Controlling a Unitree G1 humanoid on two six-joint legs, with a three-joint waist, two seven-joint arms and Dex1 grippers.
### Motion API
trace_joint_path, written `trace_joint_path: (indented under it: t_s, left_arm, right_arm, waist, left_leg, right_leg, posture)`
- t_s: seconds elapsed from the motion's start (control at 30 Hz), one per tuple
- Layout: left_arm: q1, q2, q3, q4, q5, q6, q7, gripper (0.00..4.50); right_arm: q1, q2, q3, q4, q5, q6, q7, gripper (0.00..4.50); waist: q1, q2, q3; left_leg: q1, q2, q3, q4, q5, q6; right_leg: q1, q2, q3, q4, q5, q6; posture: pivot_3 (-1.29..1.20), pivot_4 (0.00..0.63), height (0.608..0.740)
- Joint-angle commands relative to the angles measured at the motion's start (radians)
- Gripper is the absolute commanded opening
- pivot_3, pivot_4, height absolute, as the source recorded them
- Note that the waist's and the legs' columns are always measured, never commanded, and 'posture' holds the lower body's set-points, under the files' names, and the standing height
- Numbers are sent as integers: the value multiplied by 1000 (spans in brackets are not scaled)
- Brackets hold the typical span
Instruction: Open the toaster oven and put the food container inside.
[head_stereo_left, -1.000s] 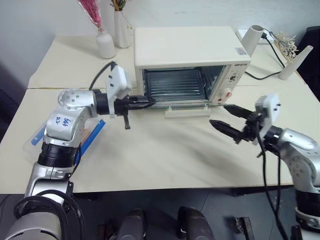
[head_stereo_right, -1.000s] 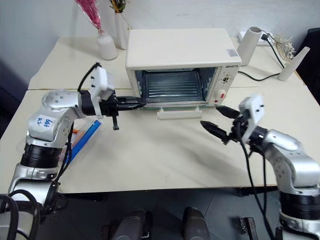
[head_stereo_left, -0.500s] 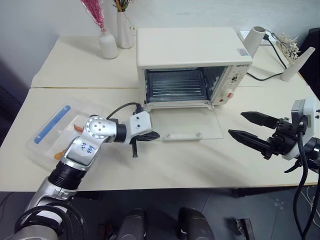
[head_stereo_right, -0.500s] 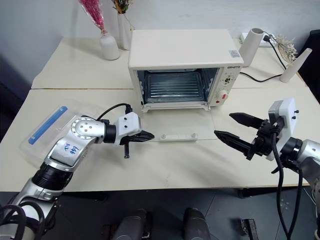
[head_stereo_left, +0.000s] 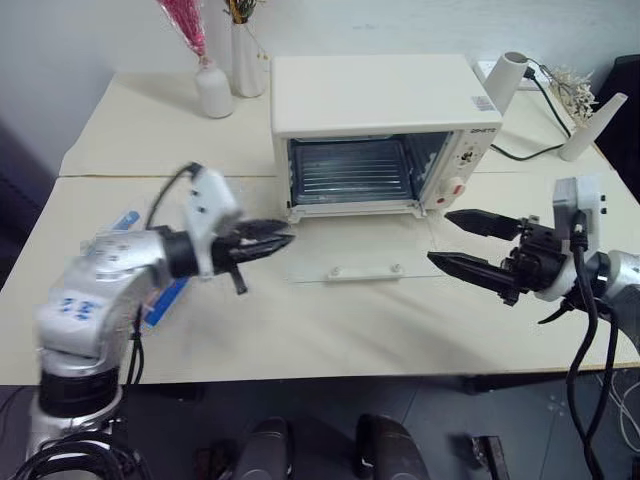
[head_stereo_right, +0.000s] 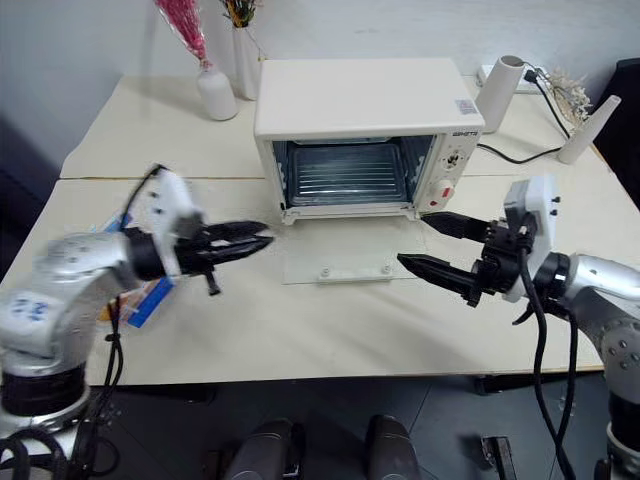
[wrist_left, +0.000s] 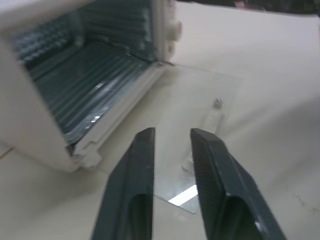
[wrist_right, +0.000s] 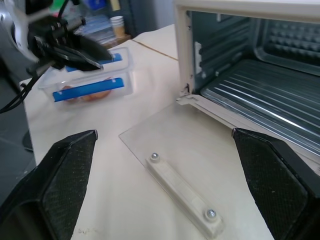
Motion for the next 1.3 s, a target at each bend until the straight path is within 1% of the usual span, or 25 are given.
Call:
trace_joint_path:
  t_s: [0.03,0.13,0.17,0.23,0.27,0.3,0.37,0.43,0.47,0.53,0.63,0.7,0.9,0.97,1.1,1.2,1.3]
  left_arm:
    - [29,-10,256,-157,-100,251,122,2339]
    - [12,-93,518,-239,-114,489,190,3210]
    - [19,-111,596,-260,-121,535,202,3528]
    - [75,-143,737,-310,-148,564,236,4147]
    - [111,-158,779,-343,-155,564,262,4389]
    - [135,-170,805,-368,-166,564,285,4469]
    - [203,-189,834,-397,-159,564,389,4469]
    - [257,-239,856,-402,-151,564,511,4469]
    - [264,-279,857,-402,-162,564,568,4469]
    - [266,-322,854,-402,-195,564,649,4469]
    - [243,-430,854,-402,-172,564,824,4469]
    - [236,-482,850,-402,-145,564,900,4469]
    - [204,-551,798,-374,-104,564,1031,4469]
    - [144,-580,802,-331,-92,564,1084,4469]
    - [81,-573,765,-237,-92,564,1155,4469]
    - [33,-575,774,-172,-94,564,1218,3874]
    - [11,-578,799,-132,-105,564,1276,2972]
  right_arm:
    - [-79,-21,44,62,-39,-48,79,4500]
    - [-163,-18,96,118,-65,-61,138,4500]
    - [-187,-16,113,137,-76,-66,157,4500]
    - [-234,-6,156,179,-108,-86,197,4500]
    - [-254,2,174,199,-121,-96,214,4500]
    - [-265,7,185,214,-132,-104,229,4500]
    - [-293,27,205,245,-146,-114,249,4500]
    - [-318,53,226,270,-164,-126,260,4500]
    - [-327,66,236,277,-170,-130,266,4500]
    - [-339,82,247,285,-179,-131,275,4500]
    - [-341,90,247,285,-186,-132,284,4500]
    - [-331,91,239,271,-185,-127,280,4500]
    - [-286,81,203,207,-159,-101,249,4500]
    - [-267,75,184,188,-155,-94,234,4500]
    - [-228,67,149,145,-140,-77,205,4500]
    - [-195,65,124,108,-125,-63,180,4500]
    - [-172,63,103,83,-110,-53,156,4500]
  waist:
    - [0,0,0]
    - [2,0,0]
    - [1,0,0]
    - [0,0,0]
    - [0,0,0]
    - [-1,0,0]
    - [0,-1,0]
    - [2,-1,0]
    - [4,-1,0]
    - [6,-2,-1]
    - [6,-2,-1]
    - [3,-3,-1]
    - [4,-3,-1]
    - [6,-3,-1]
    - [6,-4,-1]
    - [5,-4,-1]
    - [5,-4,-2]
  left_leg:
    - [0,0,0,0,0,0]
    - [0,0,-2,1,0,0]
    - [0,-1,-2,1,0,0]
    - [0,-1,-2,1,0,0]
    - [0,-1,-3,1,0,0]
    - [0,-1,-3,1,0,0]
    - [0,-1,-3,1,0,-1]
    - [0,-1,-4,1,0,-1]
    - [1,-1,-3,1,0,-1]
    - [1,-1,-4,1,0,-1]
    - [0,-1,-6,1,0,-1]
    - [0,-1,-5,1,0,-1]
    - [0,-2,-4,1,0,-1]
    - [0,-2,-4,1,0,-1]
    - [0,-3,-4,1,0,-1]
    - [0,-3,-4,1,0,-1]
    - [0,-3,-4,0,0,-1]
  right_leg:
    - [0,0,0,0,0,0]
    - [1,0,-1,0,0,0]
    - [2,0,-2,0,0,0]
    - [2,0,-2,0,0,0]
    - [2,0,-2,-1,0,0]
    - [2,0,-2,-1,0,0]
    - [2,0,-2,-1,0,0]
    - [2,0,-2,-1,0,0]
    - [3,-1,-2,-1,0,0]
    - [3,-1,-2,0,0,0]
    - [4,-2,-3,0,0,0]
    - [3,-2,-3,0,0,0]
    - [3,-1,-2,0,0,0]
    - [3,-2,-2,-1,0,0]
    - [3,-2,-2,-1,0,0]
    - [3,-2,-3,-1,0,0]
    - [3,-1,-3,-1,0,0]
  posture:
    - [0,150,740]
    - [0,150,740]
    - [0,150,740]
    - [0,150,740]
    - [0,150,740]
    - [0,150,740]
    - [0,150,740]
    - [0,150,740]
    - [0,150,740]
    - [0,150,740]
    - [0,150,740]
    - [0,150,740]
    - [0,150,740]
    - [0,150,740]
    - [0,150,740]
    - [0,150,740]
    - [0,150,740]
